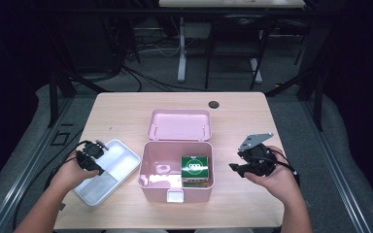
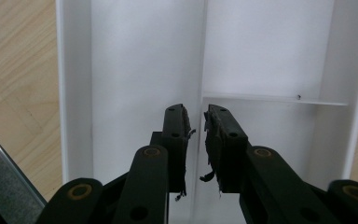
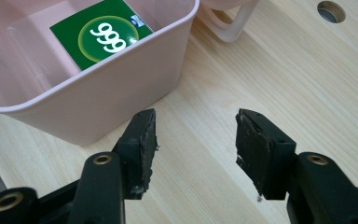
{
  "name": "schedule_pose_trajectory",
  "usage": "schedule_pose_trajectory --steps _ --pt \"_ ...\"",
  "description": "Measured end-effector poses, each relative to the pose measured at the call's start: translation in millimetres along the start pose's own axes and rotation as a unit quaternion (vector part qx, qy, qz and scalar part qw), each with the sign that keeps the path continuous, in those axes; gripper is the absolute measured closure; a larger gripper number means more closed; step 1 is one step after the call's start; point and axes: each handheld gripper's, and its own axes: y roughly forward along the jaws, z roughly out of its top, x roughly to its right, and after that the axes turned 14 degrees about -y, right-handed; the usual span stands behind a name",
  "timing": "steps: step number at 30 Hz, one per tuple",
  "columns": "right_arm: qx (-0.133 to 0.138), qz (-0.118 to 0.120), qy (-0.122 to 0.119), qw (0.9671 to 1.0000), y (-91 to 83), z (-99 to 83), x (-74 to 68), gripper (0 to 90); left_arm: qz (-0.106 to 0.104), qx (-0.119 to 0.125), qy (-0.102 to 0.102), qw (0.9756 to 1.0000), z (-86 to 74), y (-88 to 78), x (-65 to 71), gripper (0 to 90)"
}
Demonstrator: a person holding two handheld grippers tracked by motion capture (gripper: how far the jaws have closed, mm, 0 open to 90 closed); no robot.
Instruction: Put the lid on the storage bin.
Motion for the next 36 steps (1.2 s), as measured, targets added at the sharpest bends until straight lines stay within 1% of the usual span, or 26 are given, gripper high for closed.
schedule_pose_trajectory --steps 3,7,11,15,18,20,21,24,25,27,28,32,35,36 --pt "0.0 0.001 -0.002 1.0 -0.7 0.7 -0.9 47.4 0.008 -0.012 0.005 0.9999 2.2 4.1 0.4 77.8" --pt "-0.003 -0.001 -0.002 1.0 -0.6 0.5 -0.6 47.2 0.006 -0.023 0.007 0.9997 6.0 8.7 1.3 78.8" --pt "-0.002 0.0 -0.003 1.0 0.7 0.2 -0.8 47.2 0.01 -0.034 0.016 0.9992 9.6 12.5 4.5 80.7" --pt "-0.004 0.002 -0.004 1.0 1.1 0.5 -1.3 47.2 0.011 -0.049 0.016 0.9986 13.5 15.9 5.7 82.8" --pt "-0.011 0.006 -0.006 0.9999 0.3 0.8 -1.3 47.2 0.009 -0.052 0.015 0.9985 14.5 18.1 5.7 84.8" --pt "-0.011 0.006 -0.005 0.9999 0.8 0.6 -1.4 47.2 0.009 -0.055 0.014 0.9984 15.1 19.6 6.1 85.5" --pt "-0.006 0.005 -0.005 1.0 1.7 0.4 -1.4 47.2 0.011 -0.055 0.016 0.9983 15.5 20.4 6.2 85.6" --pt "-0.007 0.003 -0.004 1.0 2.2 1.0 -2.4 47.3 0.008 -0.059 0.016 0.9981 15.8 23.8 5.9 86.2" --pt "-0.001 0.006 -0.006 1.0 3.1 0.9 -2.2 47.3 0.006 -0.059 0.013 0.9982 16.0 24.2 5.6 86.7" --pt "-0.005 0.007 -0.005 1.0 3.0 1.3 -2.8 47.3 0.002 -0.057 0.01 0.9983 16.0 24.1 4.7 87.0" --pt "-0.007 0.005 -0.007 0.9999 3.1 1.6 -2.9 47.3 0.001 -0.057 0.013 0.9983 16.2 24.0 3.9 87.7" --pt "-0.004 0.005 -0.005 1.0 4.6 1.1 -2.6 47.3 -0.01 -0.056 0.005 0.9984 15.4 23.2 1.3 88.8" --pt "-0.004 0.002 -0.006 1.0 4.7 1.0 -2.6 47.3 -0.009 -0.06 0.007 0.9981 14.5 22.1 1.2 89.1" --pt "0.0 0.007 -0.006 1.0 4.7 0.8 -2.3 47.3 -0.008 -0.062 0.008 0.998 14.0 20.8 1.4 89.1"
